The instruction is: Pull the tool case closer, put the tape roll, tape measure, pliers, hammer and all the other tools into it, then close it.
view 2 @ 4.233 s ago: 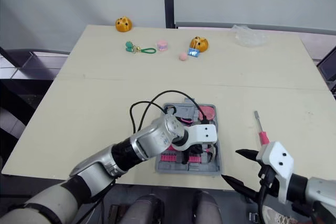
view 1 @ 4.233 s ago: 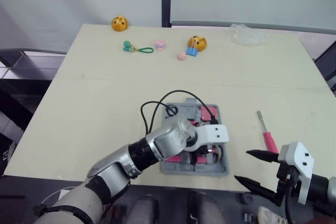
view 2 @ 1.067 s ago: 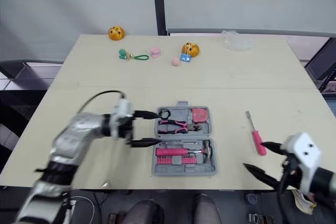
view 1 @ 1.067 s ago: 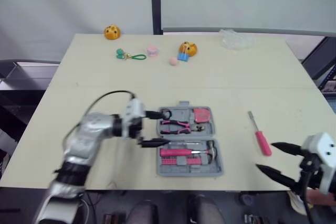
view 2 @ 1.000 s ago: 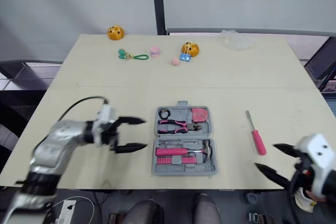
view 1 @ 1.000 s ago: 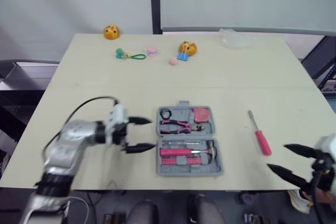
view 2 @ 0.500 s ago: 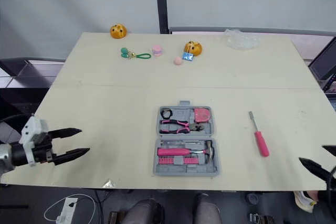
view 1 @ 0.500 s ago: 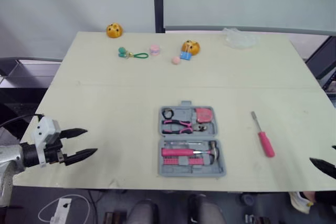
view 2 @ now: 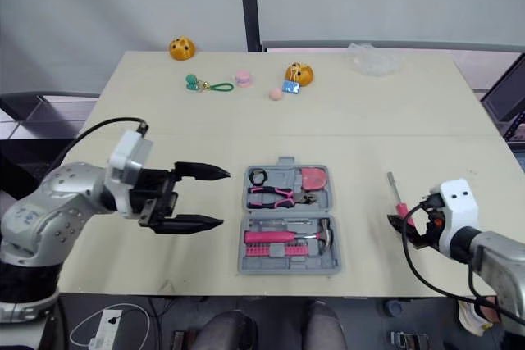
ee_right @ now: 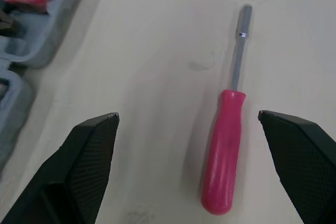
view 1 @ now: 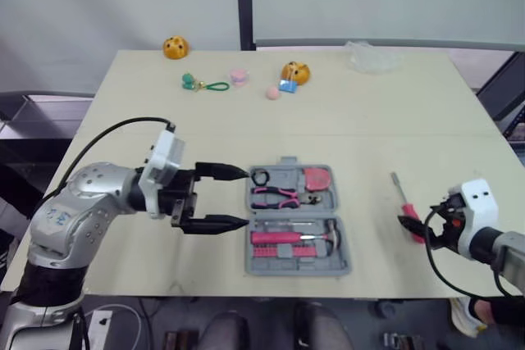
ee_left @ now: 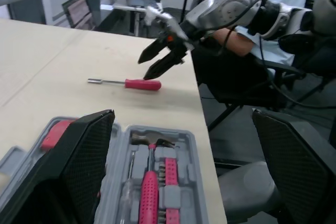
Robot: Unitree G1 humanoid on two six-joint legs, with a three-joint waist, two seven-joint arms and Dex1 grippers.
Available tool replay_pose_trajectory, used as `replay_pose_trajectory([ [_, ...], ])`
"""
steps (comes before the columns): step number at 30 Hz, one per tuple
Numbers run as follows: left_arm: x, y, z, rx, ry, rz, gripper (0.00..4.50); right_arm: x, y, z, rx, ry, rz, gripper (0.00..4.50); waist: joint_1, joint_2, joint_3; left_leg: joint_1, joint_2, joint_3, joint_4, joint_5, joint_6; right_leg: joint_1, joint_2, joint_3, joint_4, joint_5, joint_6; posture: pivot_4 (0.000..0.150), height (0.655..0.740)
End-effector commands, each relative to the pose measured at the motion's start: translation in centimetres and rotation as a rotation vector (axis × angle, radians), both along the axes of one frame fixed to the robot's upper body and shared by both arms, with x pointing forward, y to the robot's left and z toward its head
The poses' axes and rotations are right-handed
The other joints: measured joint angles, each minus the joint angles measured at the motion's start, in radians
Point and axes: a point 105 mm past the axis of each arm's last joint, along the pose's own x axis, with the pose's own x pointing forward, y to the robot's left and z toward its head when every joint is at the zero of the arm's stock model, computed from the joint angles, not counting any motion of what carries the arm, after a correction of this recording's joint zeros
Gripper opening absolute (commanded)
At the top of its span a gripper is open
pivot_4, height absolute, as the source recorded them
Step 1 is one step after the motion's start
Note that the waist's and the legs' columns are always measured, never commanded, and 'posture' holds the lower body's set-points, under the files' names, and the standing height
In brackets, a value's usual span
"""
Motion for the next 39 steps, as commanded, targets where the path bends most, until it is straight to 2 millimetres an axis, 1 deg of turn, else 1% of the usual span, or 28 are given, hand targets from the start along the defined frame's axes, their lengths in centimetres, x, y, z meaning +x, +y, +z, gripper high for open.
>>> replay_pose_trajectory([
  [1, -0.4, -0.6, 0.7, -0.004, -0.049, -0.055, 4.47, 1.0, -1.1, -0.5, -0.024, -0.003, -0.094, 4.50, 0.000, 0.000, 0.000, 0.000, 0.000, 0.000, 0.000, 0.000, 0.000, 0.000, 0.000, 0.000, 0.000, 0.000, 0.000, 0.150, 0.7400],
  [6, -0.1, -0.9, 0.6, 0.005, -0.072, -0.070, 4.47, 2.3, -1.1, -1.8, -0.014, 0.011, -0.115, 4.50, -0.001, 0.001, 0.000, 0.001, 0.001, 0.000, 0.000, 0.001, -0.002, 0.000, 0.001, 0.001, 0.001, 0.000, 0.000, 0.150, 0.7400],
  [10, 0.1, -1.1, 0.4, 0.012, -0.089, -0.071, 4.47, 3.1, -1.0, -2.3, -0.020, 0.015, -0.123, 4.50, 0.000, 0.001, 0.001, 0.000, 0.001, 0.000, 0.000, 0.001, -0.002, -0.001, 0.001, 0.000, 0.000, 0.000, 0.000, 0.150, 0.7400],
  [12, 0.1, -1.3, 0.4, 0.009, -0.098, -0.068, 4.50, 3.3, -0.9, -2.7, -0.026, 0.024, -0.118, 3.99, 0.000, 0.001, 0.001, 0.000, 0.001, 0.000, 0.000, 0.001, -0.002, -0.001, 0.001, 0.000, 0.000, 0.000, 0.000, 0.150, 0.7400],
  [14, 0.2, -1.4, 0.4, 0.008, -0.104, -0.065, 4.50, 3.3, -0.8, -3.0, -0.021, 0.036, -0.127, 3.28, 0.000, 0.001, 0.001, 0.000, 0.001, 0.000, 0.000, 0.001, -0.002, -0.001, 0.001, 0.000, 0.000, 0.000, 0.000, 0.150, 0.7400],
  [19, 0.5, -1.5, 0.2, 0.016, -0.129, -0.043, 4.50, 3.1, -1.0, -2.9, -0.053, 0.041, -0.152, 0.79, 0.000, 0.001, 0.001, 0.000, 0.001, 0.000, 0.000, 0.001, -0.002, -0.001, 0.001, 0.001, 0.000, 0.000, 0.000, 0.150, 0.7400],
  [20, 0.6, -1.4, 0.1, 0.018, -0.129, -0.042, 4.50, 3.0, -0.8, -2.8, -0.050, 0.040, -0.150, 0.53, 0.000, 0.001, 0.001, 0.000, 0.001, 0.000, 0.000, 0.001, -0.002, 0.000, 0.001, 0.001, 0.000, 0.000, 0.000, 0.150, 0.7400],
  [23, 0.4, -1.5, -0.1, 0.020, -0.130, -0.048, 4.50, 2.6, 0.1, -1.8, -0.028, 0.023, -0.127, 0.55, 0.000, 0.001, 0.001, -0.001, 0.001, -0.001, 0.000, 0.001, -0.002, -0.001, 0.001, 0.001, 0.000, 0.000, 0.000, 0.150, 0.7400],
  [27, 0.0, -1.4, -0.3, 0.030, -0.127, -0.070, 4.50, 1.3, 2.7, 0.0, 0.066, 0.003, -0.099, 0.54, 0.000, 0.002, 0.001, -0.001, 0.002, -0.001, -0.001, 0.001, -0.002, -0.001, 0.001, 0.001, 0.000, 0.000, 0.000, 0.150, 0.7400],
  [28, -0.1, -1.3, -0.4, 0.035, -0.126, -0.075, 4.50, 0.9, 3.4, 0.4, 0.093, -0.002, -0.104, 0.42, 0.001, 0.002, 0.001, -0.001, 0.002, -0.001, -0.001, 0.001, -0.002, -0.001, 0.001, 0.001, 0.000, 0.000, 0.000, 0.150, 0.7400],
  [30, -0.2, -1.2, -0.6, 0.044, -0.126, -0.081, 4.50, 0.2, 4.2, 0.6, 0.133, 0.000, -0.151, 0.42, 0.001, 0.002, 0.001, -0.001, 0.002, -0.001, -0.001, 0.001, -0.002, -0.001, 0.001, 0.001, 0.000, 0.000, 0.000, 0.150, 0.7400],
  [32, -0.2, -1.1, -0.7, 0.049, -0.126, -0.084, 4.50, -0.4, 5.1, 0.4, 0.149, 0.011, -0.180, 0.42, 0.000, 0.002, 0.001, -0.001, 0.002, -0.002, -0.001, 0.001, -0.003, -0.001, 0.002, 0.001, 0.000, 0.000, 0.000, 0.150, 0.7400],
  [35, -0.2, -0.9, -0.9, 0.054, -0.127, -0.081, 4.50, -0.9, 6.8, -0.8, 0.164, 0.036, -0.214, 0.42, 0.000, 0.002, 0.001, -0.001, 0.002, -0.002, -0.002, 0.001, -0.003, -0.001, 0.001, 0.001, 0.000, 0.000, 0.000, 0.150, 0.7400],
  [39, 0.0, -0.6, -1.1, 0.068, -0.133, -0.071, 4.50, -1.0, 7.0, -2.2, 0.160, 0.077, -0.264, 0.42, -0.002, 0.003, 0.001, -0.001, 0.000, -0.001, -0.005, 0.002, -0.003, -0.003, 0.001, 0.001, -0.001, 0.000, 0.000, 0.150, 0.7400],
])
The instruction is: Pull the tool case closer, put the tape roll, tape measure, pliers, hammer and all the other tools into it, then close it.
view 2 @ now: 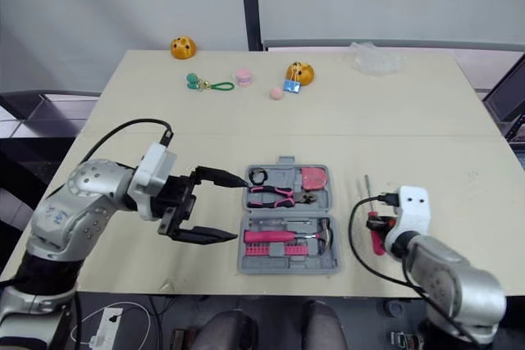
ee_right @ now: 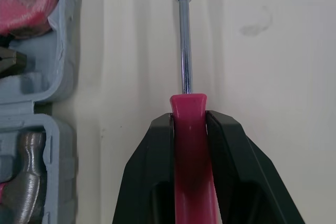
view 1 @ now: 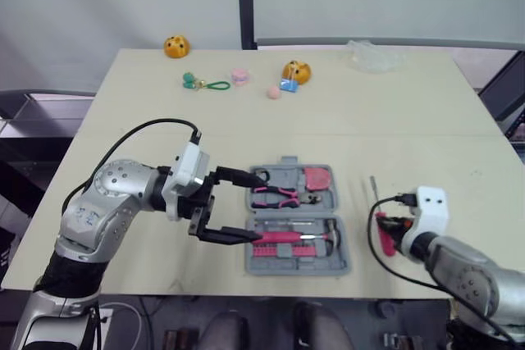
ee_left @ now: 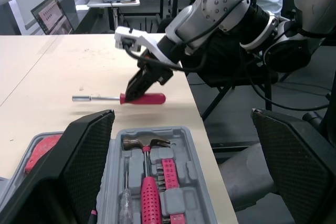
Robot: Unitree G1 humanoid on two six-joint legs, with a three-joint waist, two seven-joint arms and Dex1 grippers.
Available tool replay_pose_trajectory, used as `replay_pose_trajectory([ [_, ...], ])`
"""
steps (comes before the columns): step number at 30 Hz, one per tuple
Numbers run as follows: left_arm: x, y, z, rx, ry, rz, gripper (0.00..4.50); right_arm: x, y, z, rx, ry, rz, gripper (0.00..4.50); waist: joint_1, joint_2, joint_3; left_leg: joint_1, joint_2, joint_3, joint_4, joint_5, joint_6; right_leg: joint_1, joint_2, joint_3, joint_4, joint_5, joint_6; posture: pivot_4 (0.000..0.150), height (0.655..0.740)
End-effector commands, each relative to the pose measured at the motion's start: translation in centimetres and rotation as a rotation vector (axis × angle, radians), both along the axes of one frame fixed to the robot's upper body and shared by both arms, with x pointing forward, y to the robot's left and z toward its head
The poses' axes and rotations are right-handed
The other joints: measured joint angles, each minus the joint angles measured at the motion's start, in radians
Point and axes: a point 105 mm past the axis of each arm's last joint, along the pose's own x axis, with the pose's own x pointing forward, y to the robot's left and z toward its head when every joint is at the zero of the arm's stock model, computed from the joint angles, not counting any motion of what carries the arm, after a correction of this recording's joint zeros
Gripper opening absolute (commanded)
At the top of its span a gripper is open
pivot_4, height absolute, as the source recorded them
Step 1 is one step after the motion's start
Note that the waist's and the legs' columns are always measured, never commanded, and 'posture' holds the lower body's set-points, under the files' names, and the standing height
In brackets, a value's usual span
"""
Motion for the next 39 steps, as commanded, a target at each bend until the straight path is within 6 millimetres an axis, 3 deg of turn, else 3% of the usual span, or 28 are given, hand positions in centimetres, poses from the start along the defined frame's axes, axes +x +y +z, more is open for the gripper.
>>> replay_pose_trajectory([
  [1, 0.1, 0.5, 0.0, 0.021, -0.029, 0.009, 4.50, 0.1, -0.8, 0.1, -0.052, -0.005, -0.045, 0.42, 0.000, 0.000, 0.000, 0.000, -0.001, 0.000, -0.001, 0.000, 0.000, 0.000, 0.000, 0.000, 0.000, 0.000, 0.000, 0.150, 0.7400],
  [5, 0.2, 0.7, -0.1, 0.027, -0.032, 0.018, 4.50, 0.8, -1.3, -0.5, -0.030, 0.008, -0.068, 0.42, -0.010, 0.000, 0.000, 0.000, -0.001, 0.002, -0.002, 0.001, 0.001, -0.001, 0.001, -0.002, -0.001, 0.000, 0.000, 0.150, 0.7400],
  [9, 0.4, 0.8, 0.0, 0.021, -0.034, 0.030, 4.50, 1.0, -1.2, 0.7, 0.000, -0.010, -0.028, 2.29, -0.018, 0.001, 0.000, 0.001, 0.000, 0.002, -0.002, 0.001, 0.000, -0.001, 0.001, -0.001, 0.000, 0.000, 0.000, 0.150, 0.7400],
  [13, 0.1, 0.9, -0.2, 0.022, -0.034, 0.041, 4.50, 1.1, -1.8, 5.0, -0.050, -0.081, 0.128, 4.31, -0.020, 0.005, 0.003, 0.000, 0.000, 0.002, -0.003, 0.001, 0.000, -0.001, 0.000, -0.001, -0.001, 0.000, 0.000, 0.150, 0.7400],
  [14, 0.1, 0.9, -0.3, 0.022, -0.036, 0.046, 4.50, 1.0, -1.8, 5.9, -0.083, -0.083, 0.209, 4.42, -0.020, 0.005, 0.004, 0.000, -0.001, 0.002, -0.003, 0.002, 0.001, -0.002, 0.000, -0.001, -0.001, 0.000, 0.000, 0.150, 0.7400],
  [18, 0.1, 0.9, -0.3, 0.014, -0.038, 0.061, 4.50, 0.5, -0.8, 8.3, -0.381, -0.102, 0.706, 4.42, -0.018, 0.001, 0.009, 0.000, -0.001, 0.001, -0.005, 0.002, 0.002, -0.001, 0.000, 0.001, -0.002, 0.000, 0.001, 0.150, 0.7400],
  [23, 0.1, 0.8, -0.4, 0.012, -0.041, 0.066, 4.50, 1.2, -1.2, 7.7, -0.719, -0.085, 1.192, 4.42, -0.023, -0.012, 0.017, 0.002, 0.001, 0.002, -0.004, 0.002, 0.001, 0.001, 0.001, 0.001, -0.006, 0.000, 0.001, 0.150, 0.7400],
  [27, 0.0, 1.0, -0.3, 0.015, -0.044, 0.067, 4.50, 1.2, -1.7, 6.2, -0.983, -0.021, 1.585, 4.42, -0.022, -0.011, 0.020, 0.001, 0.000, 0.002, -0.003, 0.002, 0.001, 0.000, -0.001, 0.000, -0.004, 0.001, 0.002, 0.150, 0.7400],
  [34, 0.0, 1.4, -0.4, 0.036, -0.049, 0.079, 4.50, 3.1, -2.2, 4.4, -1.276, -0.019, 1.928, 4.42, -0.020, -0.011, 0.021, -0.001, 0.001, 0.000, -0.002, 0.002, 0.001, 0.001, -0.001, -0.002, -0.006, 0.001, 0.002, 0.150, 0.7400],
  [39, -0.1, 1.4, -0.4, 0.037, -0.048, 0.079, 4.50, 3.6, -2.0, 3.2, -1.374, -0.044, 2.085, 4.42, -0.022, -0.011, 0.021, -0.001, 0.001, -0.001, -0.002, 0.003, 0.000, 0.001, -0.001, -0.002, -0.005, 0.001, 0.002, 0.150, 0.7400],
])
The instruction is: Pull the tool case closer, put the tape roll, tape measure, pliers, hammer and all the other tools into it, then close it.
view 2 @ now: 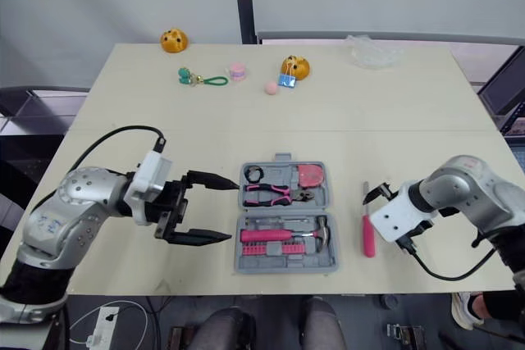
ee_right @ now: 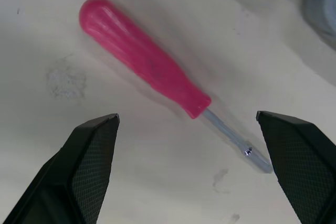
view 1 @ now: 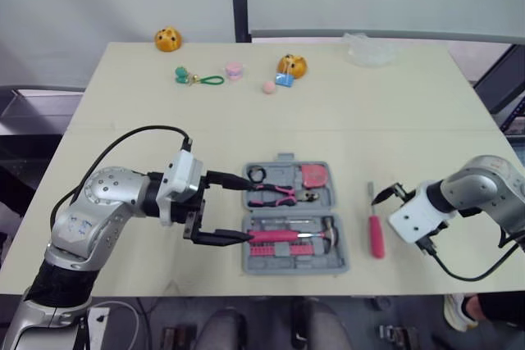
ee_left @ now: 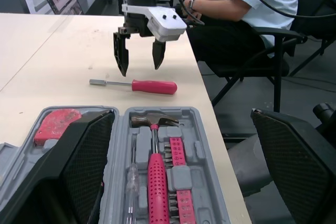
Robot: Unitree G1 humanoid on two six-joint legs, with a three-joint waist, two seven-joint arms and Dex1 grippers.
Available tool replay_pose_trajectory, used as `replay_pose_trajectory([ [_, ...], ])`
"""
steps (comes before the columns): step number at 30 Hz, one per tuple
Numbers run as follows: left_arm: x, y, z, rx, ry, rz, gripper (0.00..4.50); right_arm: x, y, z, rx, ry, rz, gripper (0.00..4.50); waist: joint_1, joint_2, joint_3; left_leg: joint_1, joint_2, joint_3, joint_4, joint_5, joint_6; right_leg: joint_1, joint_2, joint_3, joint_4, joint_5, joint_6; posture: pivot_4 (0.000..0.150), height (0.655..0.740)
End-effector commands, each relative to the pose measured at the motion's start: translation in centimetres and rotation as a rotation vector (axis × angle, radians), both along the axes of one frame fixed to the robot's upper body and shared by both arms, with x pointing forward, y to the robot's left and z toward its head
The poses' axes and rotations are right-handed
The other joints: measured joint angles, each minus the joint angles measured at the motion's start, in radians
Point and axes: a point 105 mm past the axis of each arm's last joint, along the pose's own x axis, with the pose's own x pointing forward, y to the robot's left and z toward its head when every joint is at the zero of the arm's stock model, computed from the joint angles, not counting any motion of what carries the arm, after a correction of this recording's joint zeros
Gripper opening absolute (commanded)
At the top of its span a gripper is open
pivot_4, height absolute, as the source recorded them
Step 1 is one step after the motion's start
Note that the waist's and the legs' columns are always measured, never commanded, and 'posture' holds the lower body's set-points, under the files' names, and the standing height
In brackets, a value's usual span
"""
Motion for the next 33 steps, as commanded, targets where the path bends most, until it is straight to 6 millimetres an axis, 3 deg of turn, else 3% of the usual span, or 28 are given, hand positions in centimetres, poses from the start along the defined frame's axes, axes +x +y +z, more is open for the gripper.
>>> replay_pose_trajectory([
  [1, -0.4, 0.1, 0.7, 0.001, -0.044, -0.008, 4.50, 0.3, 0.2, -0.2, -0.044, -0.018, 0.107, 4.42, 0.000, 0.000, 0.000, 0.000, 0.000, 0.000, 0.000, 0.000, 0.000, 0.000, 0.000, 0.000, 0.000, 0.000, 0.000, 0.150, 0.7400],
  [10, -0.4, 0.0, 0.8, 0.001, -0.046, -0.005, 4.50, 1.2, 1.2, -1.5, -0.061, -0.024, 0.216, 4.42, 0.000, 0.000, 0.000, 0.000, 0.000, 0.000, 0.002, 0.000, 0.000, 0.000, 0.000, 0.000, 0.003, 0.000, -0.001, 0.150, 0.7400],
  [13, -0.4, -0.1, 0.8, 0.000, -0.048, -0.003, 4.50, 1.1, 1.0, -1.8, -0.068, -0.017, 0.237, 3.54, 0.000, 0.000, 0.000, 0.000, 0.000, 0.000, 0.002, 0.000, 0.000, 0.000, 0.000, 0.000, 0.003, 0.000, -0.001, 0.150, 0.7400],
  [19, -0.3, -0.2, 0.7, 0.001, -0.050, 0.002, 4.50, 0.8, 0.3, -1.3, -0.057, -0.023, 0.224, 0.47, -0.001, 0.000, 0.000, 0.000, 0.001, 0.000, 0.002, 0.000, 0.000, 0.000, 0.000, 0.000, 0.004, 0.000, -0.001, 0.150, 0.7400],
  [22, -0.2, -0.2, 0.5, 0.004, -0.051, 0.004, 4.50, 0.3, -0.8, -0.3, -0.044, -0.017, 0.160, 0.40, 0.003, 0.000, 0.000, 0.000, 0.000, -0.001, 0.003, 0.000, 0.000, 0.000, -0.001, 0.000, 0.004, 0.000, -0.001, 0.150, 0.7400],
  [26, -0.1, -0.1, 0.2, 0.005, -0.051, 0.005, 4.50, -1.0, -1.9, 1.2, 0.116, 0.061, -0.168, 0.40, 0.005, 0.000, 0.000, -0.001, 0.000, -0.002, 0.003, 0.000, 0.000, 0.000, -0.002, -0.001, 0.003, 0.000, -0.001, 0.150, 0.7400],
  [33, 0.0, -0.3, -0.3, 0.006, -0.057, -0.003, 4.50, -3.9, -1.0, 3.2, 0.430, 0.276, -0.818, 0.40, 0.005, 0.001, 0.001, -0.002, 0.003, -0.004, 0.006, 0.000, -0.001, 0.000, -0.004, -0.001, 0.006, 0.000, -0.002, 0.150, 0.7400],
])
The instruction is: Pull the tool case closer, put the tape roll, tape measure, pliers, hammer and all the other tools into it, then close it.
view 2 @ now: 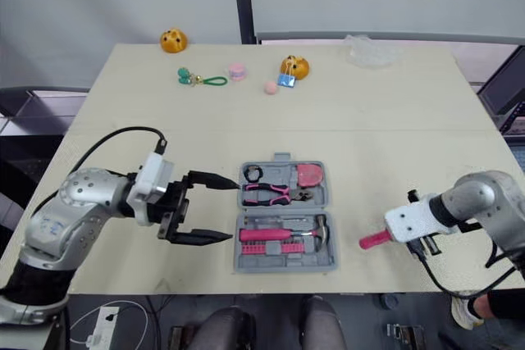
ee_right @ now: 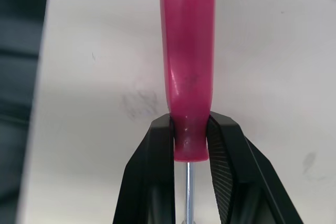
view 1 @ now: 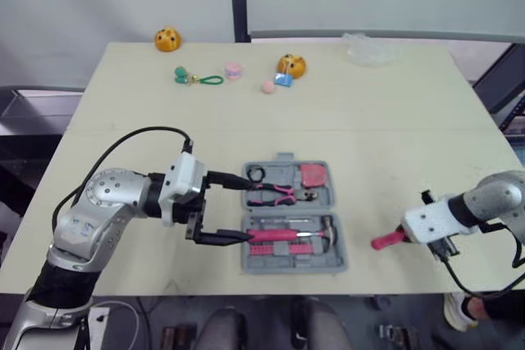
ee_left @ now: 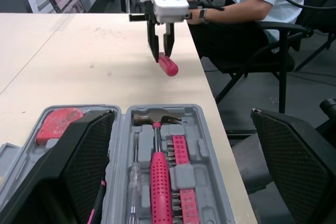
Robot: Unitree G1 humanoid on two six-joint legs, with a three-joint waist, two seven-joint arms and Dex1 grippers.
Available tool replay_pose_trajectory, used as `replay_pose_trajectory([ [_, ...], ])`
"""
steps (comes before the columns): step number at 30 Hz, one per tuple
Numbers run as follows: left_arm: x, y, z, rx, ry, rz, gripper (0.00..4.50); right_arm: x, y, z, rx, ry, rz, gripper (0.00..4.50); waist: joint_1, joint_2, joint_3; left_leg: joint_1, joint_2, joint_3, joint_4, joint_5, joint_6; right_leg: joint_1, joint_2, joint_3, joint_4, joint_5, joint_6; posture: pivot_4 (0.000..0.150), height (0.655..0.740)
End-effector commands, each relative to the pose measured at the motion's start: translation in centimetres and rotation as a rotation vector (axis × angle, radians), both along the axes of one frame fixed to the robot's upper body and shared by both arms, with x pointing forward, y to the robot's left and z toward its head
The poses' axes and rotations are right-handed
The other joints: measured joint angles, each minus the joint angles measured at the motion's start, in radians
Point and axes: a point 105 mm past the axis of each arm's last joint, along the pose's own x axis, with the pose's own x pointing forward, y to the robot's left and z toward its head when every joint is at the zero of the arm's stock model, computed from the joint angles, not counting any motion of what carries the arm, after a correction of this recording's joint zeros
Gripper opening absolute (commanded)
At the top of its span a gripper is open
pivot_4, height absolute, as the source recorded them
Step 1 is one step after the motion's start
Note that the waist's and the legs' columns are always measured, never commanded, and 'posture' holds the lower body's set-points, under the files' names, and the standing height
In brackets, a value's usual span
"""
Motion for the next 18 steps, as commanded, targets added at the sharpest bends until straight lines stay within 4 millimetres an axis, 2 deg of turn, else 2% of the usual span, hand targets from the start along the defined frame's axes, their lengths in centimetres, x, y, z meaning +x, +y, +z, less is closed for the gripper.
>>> replay_pose_trajectory([
  [1, -0.1, -0.2, 0.0, -0.003, -0.029, -0.015, 4.50, -0.4, 0.4, 1.9, 0.103, 0.041, -0.256, 0.40, 0.001, 0.000, 0.000, 0.000, 0.000, 0.000, 0.001, 0.000, 0.000, 0.000, 0.000, 0.000, 0.000, 0.000, 0.000, 0.150, 0.7400],
  [5, -0.2, -0.4, -0.2, -0.010, -0.028, -0.027, 4.50, -0.6, -0.2, 1.4, 0.242, 0.109, -0.674, 0.40, 0.004, 0.000, 0.000, 0.000, 0.000, -0.002, 0.001, -0.001, -0.001, 0.000, -0.002, -0.001, 0.000, 0.000, -0.001, 0.150, 0.7400],
  [8, -0.2, -0.5, -0.3, -0.014, -0.027, -0.029, 4.50, -0.6, -0.1, 1.1, 0.307, 0.169, -0.885, 0.40, 0.009, 0.000, 0.000, -0.001, -0.001, -0.003, 0.001, -0.001, -0.001, 0.000, -0.004, -0.002, 0.000, 0.000, -0.001, 0.150, 0.7400],
  [13, -0.2, -0.7, -0.4, -0.018, -0.026, -0.036, 4.50, 0.8, -0.1, -0.1, 0.360, 0.185, -1.130, 0.40, 0.014, 0.000, 0.000, -0.002, -0.002, -0.003, 0.002, -0.001, -0.001, 0.000, -0.004, -0.003, 0.000, 0.000, -0.001, 0.150, 0.7400],
  [18, -0.1, -0.6, -0.4, -0.016, -0.026, -0.039, 4.50, 2.8, -0.5, -1.2, 0.402, 0.192, -1.294, 0.40, 0.015, 0.000, 0.000, -0.003, -0.003, -0.003, 0.002, -0.001, -0.001, -0.001, 0.002, -0.003, 0.001, 0.000, -0.001, 0.150, 0.7400],
])
